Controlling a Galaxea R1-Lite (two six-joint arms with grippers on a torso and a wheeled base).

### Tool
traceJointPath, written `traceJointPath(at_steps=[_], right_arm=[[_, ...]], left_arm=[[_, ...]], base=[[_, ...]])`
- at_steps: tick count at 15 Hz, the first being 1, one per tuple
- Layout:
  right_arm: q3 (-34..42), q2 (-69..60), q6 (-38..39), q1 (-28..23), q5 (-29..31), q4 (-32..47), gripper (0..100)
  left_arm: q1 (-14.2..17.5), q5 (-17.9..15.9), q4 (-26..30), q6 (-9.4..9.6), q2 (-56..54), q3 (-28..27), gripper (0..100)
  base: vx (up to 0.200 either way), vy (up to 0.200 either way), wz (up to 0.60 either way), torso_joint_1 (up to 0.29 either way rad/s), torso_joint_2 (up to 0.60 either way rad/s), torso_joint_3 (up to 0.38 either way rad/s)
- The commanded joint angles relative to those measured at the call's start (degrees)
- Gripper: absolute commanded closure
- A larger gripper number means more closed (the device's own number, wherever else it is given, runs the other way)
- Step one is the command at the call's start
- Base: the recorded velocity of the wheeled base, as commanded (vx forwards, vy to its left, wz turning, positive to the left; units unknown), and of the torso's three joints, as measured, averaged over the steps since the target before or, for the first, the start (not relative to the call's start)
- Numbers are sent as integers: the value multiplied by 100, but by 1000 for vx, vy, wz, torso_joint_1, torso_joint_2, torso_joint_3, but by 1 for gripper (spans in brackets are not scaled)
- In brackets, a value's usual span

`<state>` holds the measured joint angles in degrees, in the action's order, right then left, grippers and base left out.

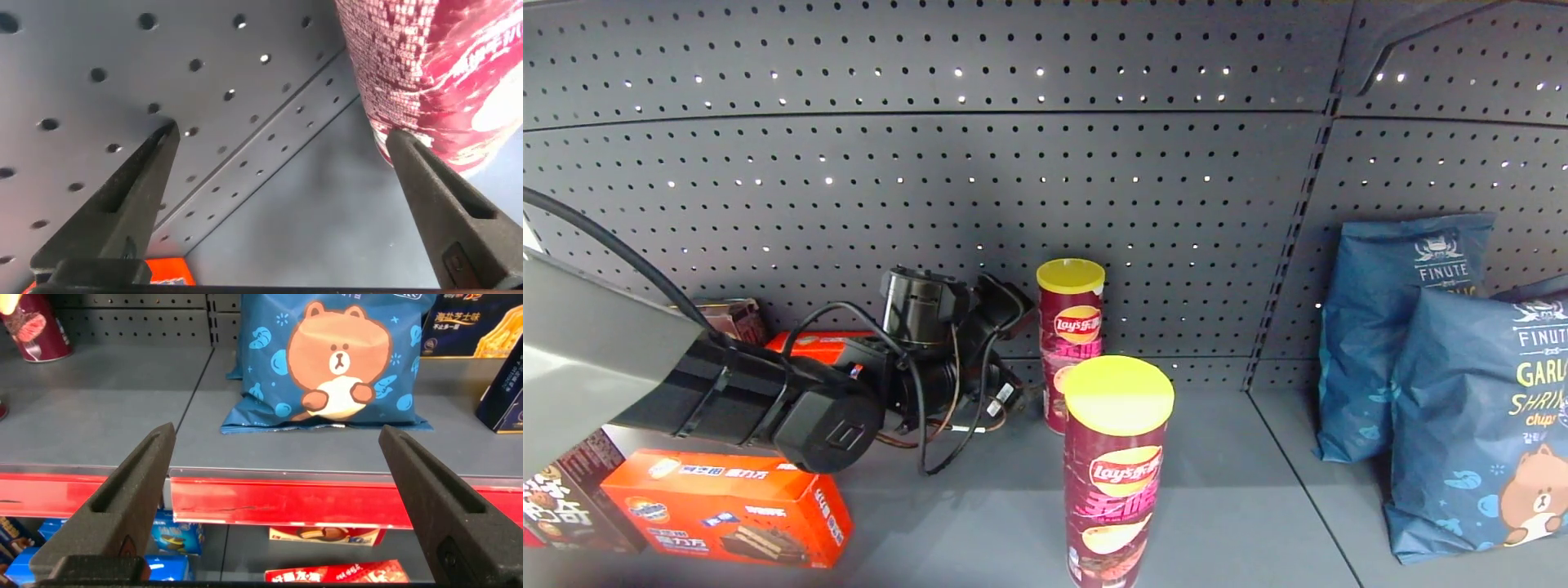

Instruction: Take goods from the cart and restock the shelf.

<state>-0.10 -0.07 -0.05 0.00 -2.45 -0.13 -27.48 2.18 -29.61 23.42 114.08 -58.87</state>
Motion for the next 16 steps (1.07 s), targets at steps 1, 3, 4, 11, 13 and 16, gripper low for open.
traceJointPath(at_steps=[1,3,4,11,13,16], right_arm=[[1,7,5,0,-1,5,0],[1,7,-4,0,-1,-4,0],[1,7,5,0,-1,-4,0],[1,7,-4,0,-1,-4,0],[1,7,-4,0,-1,5,0],[1,7,-4,0,-1,-4,0]], left_arm=[[-30,2,-1,-4,62,-28,0],[-38,2,-1,-4,62,-37,0],[-74,19,-1,-48,53,-28,0],[-109,151,34,-206,-263,-37,0],[-12,151,157,-145,-800,-37,0],[480,142,799,49,-1731,-19,0]], base=[[0,0,0,0,0,0],[0,0,0,0,0,0],[0,0,0,0,0,0],[0,0,0,0,0,0],[0,0,0,0,0,0],[0,0,0,0,0,0]])
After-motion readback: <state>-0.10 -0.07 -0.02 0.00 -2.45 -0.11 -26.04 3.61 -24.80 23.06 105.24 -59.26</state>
